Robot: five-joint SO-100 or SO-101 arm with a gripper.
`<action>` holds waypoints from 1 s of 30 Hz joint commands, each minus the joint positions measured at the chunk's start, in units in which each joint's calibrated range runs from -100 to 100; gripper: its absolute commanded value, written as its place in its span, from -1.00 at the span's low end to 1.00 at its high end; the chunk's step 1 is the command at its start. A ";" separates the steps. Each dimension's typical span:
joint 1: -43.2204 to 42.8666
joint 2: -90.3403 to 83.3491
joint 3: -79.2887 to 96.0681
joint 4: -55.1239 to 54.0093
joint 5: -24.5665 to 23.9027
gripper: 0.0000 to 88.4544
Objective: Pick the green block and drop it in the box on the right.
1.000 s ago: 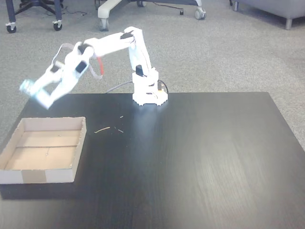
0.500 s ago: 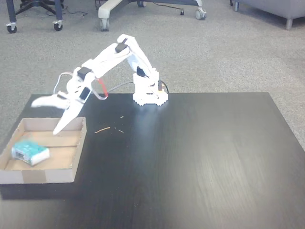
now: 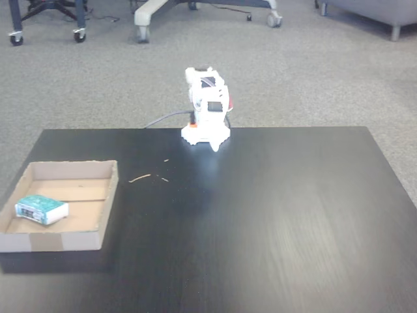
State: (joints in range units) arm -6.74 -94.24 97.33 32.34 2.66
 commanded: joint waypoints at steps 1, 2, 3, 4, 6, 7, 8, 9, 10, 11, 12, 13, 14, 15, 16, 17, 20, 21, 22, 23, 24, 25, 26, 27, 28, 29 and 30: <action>0.30 -3.82 2.58 5.56 0.05 -1.00; 0.38 -3.82 2.58 7.30 0.05 -1.00; 0.45 -3.82 2.58 8.62 -0.15 -1.00; 0.45 -3.82 2.58 9.94 -0.63 -1.00; 0.38 -3.82 2.58 12.99 -1.61 -1.00; -0.01 -3.82 2.58 14.98 -1.71 -1.00; 0.22 -3.82 2.58 15.14 -2.00 -1.00; 0.68 -3.82 2.58 15.14 -2.39 -1.00; 1.14 -3.82 2.58 15.14 -2.78 -1.00; 1.37 -3.82 2.58 15.14 -3.03 -1.00; 1.53 -3.82 2.58 15.22 -3.22 -1.00; 1.45 -3.90 2.58 15.22 -3.17 -0.81; 1.14 -3.90 2.58 15.22 -2.93 -0.84; 0.84 -3.90 2.58 15.22 -2.69 -0.94; 0.91 -3.90 2.58 15.22 -2.78 -1.00; 1.45 -3.90 2.58 15.22 -3.17 -1.00; 1.76 -3.90 2.58 15.22 -3.47 -1.00; 1.76 -3.90 2.58 15.22 -3.47 -1.00; 1.76 -3.90 2.58 15.22 -3.42 -1.00; 1.53 -3.90 2.58 15.22 -2.93 -1.00; 1.30 -3.90 2.58 15.22 -2.44 -1.00; 1.22 -3.90 2.58 15.22 -2.39 -1.00; 1.14 -3.90 2.58 15.22 -2.34 -1.00; 1.07 -3.90 2.58 15.22 -2.34 -1.00; 1.07 -3.90 2.58 15.22 -2.34 -1.00; 1.07 -3.90 2.58 15.22 -2.34 -1.00; 1.07 -3.90 2.58 15.22 -2.34 -1.00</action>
